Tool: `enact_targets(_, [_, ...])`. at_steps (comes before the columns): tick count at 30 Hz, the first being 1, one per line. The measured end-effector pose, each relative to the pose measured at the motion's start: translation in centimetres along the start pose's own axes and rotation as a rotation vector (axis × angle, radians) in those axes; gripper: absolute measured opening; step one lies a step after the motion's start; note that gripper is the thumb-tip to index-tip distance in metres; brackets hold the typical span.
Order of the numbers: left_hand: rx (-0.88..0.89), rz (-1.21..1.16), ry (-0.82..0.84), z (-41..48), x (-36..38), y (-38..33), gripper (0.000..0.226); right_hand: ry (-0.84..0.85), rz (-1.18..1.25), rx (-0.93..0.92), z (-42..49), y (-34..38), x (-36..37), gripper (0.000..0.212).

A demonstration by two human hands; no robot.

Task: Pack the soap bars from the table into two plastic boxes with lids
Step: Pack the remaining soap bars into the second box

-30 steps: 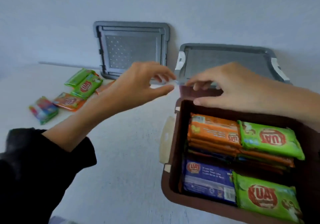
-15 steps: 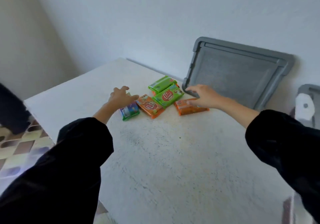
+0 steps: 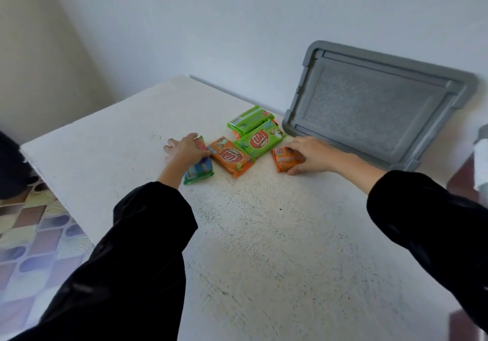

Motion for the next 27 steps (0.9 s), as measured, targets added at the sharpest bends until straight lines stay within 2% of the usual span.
enact_targets(4, [0.037, 0.141, 0.111, -1.0, -0.4, 0.7, 0.061, 0.034, -0.018, 0.042, -0.8, 0.0, 0.7, 0.077])
enact_targets(7, [0.021, 0.187, 0.131, -1.9, 0.1, 1.3, 0.067, 0.08, -0.023, 0.054, -1.6, 0.0, 1.2, 0.08])
enact_targets(10, [0.015, 0.147, 0.058, -2.7, 0.4, 1.6, 0.075, 0.11, -0.011, 0.062, -2.2, 0.2, 1.0, 0.081])
enact_targets(14, [0.079, -0.008, -0.038, -4.5, -0.5, 1.2, 0.063, 0.118, 0.006, 0.099, -3.8, 0.5, 0.2, 0.079])
enact_targets(19, [0.373, -0.013, -0.015, -9.0, -1.3, -5.3, 0.059, 0.007, 0.045, 0.146, -9.5, -0.1, -5.1, 0.071])
enact_targets(23, [0.66, 0.033, 0.122, -14.9, 0.2, -13.3, 0.061, -0.061, 0.094, 0.226, -17.4, 0.0, -8.1, 0.07])
enact_targets(27, [0.965, 0.141, 0.306, -23.0, 3.7, -20.4, 0.061, -0.074, 0.086, 0.37, -27.3, 0.3, -7.8, 0.076])
Point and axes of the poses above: each hand's wrist, its own z-axis towards the middle knuckle, its own x-axis out of the palm, y = z × x, the point moved 6 cm from there along z, towards the middle knuckle, and after that the axes turned 13 degrees about y, right-handed, at the moved point
